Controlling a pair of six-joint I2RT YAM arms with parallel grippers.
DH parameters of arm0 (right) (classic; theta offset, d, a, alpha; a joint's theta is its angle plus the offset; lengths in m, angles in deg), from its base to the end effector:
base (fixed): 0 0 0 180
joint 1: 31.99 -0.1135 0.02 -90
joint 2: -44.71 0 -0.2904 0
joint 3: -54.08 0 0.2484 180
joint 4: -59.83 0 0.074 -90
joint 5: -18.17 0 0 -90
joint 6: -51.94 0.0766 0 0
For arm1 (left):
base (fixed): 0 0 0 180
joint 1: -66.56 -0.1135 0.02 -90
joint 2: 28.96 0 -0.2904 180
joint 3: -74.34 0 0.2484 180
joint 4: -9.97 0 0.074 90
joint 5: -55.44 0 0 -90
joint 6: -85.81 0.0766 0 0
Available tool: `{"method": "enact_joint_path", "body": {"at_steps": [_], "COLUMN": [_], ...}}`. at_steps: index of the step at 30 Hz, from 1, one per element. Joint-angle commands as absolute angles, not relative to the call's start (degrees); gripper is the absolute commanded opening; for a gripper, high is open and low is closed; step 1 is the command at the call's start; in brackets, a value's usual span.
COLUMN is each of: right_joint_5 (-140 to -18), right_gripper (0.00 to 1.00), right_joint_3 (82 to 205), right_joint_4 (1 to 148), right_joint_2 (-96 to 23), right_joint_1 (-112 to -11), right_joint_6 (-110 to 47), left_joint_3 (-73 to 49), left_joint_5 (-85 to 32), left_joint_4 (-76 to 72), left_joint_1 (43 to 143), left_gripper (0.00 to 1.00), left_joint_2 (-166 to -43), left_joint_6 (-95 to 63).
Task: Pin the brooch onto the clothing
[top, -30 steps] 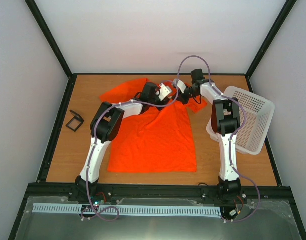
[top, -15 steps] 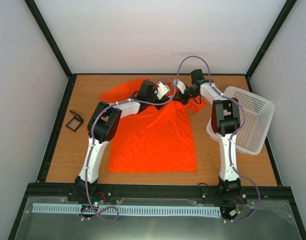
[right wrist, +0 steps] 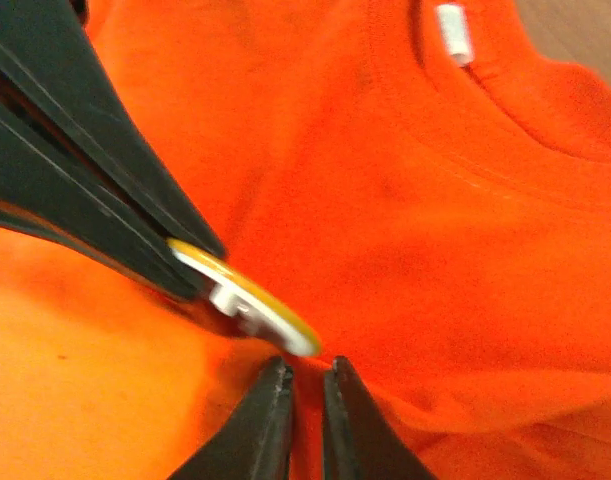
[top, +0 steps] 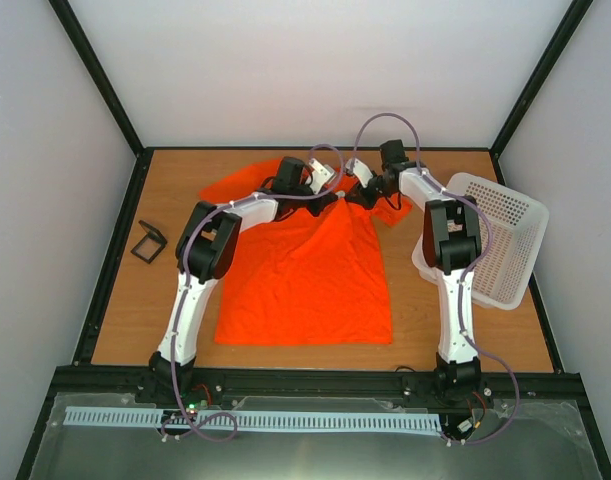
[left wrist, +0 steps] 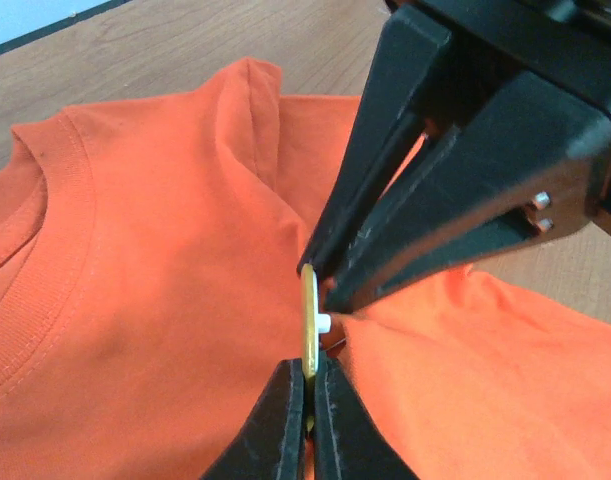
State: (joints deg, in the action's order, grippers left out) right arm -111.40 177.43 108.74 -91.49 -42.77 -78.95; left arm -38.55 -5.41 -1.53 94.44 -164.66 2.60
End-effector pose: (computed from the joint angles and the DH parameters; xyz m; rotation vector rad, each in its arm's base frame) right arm 0.5162 0.1479 0.1420 -1.2486 2.0775 0.6808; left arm 0.4892 -0.3010 0.1406 0.9273 1.9745 -0.7614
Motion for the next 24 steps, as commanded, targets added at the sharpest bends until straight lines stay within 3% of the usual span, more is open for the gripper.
{"method": "enact_joint_path", "body": {"at_steps": [1, 5, 16, 24], "right_joint_5": [-106.2, -104.7, -113.7, -110.8], "right_gripper": [0.15, 0.32, 0.55, 0.58], "right_joint_3": [176.1, 171.7, 162.5, 164.7], "right_joint_4": [104.4, 102.9, 103.6, 107.5], "right_joint_2": [-87.4, -83.8, -77.6, -81.0], "right_joint_1": [-41.4, -40.7, -41.4, -42.9], "right_joint_6": [-73.9, -70.1, -74.8, -78.8], "left_joint_3": [-39.7, -39.8, -40.5, -40.6], "left_joint_5": [1.8, 3.2, 4.5, 4.9], "left_joint_4": [-1.2, -1.2, -2.1, -2.6], "left_joint_1": [93.1, 92.6, 92.6, 92.5], "left_gripper": [0.01, 0.01, 0.00, 0.01], "left_joint_2": [-164.7, -165.0, -166.0, -165.2], "left_joint_6": [-1.2, -1.9, -2.9, -2.8]}}
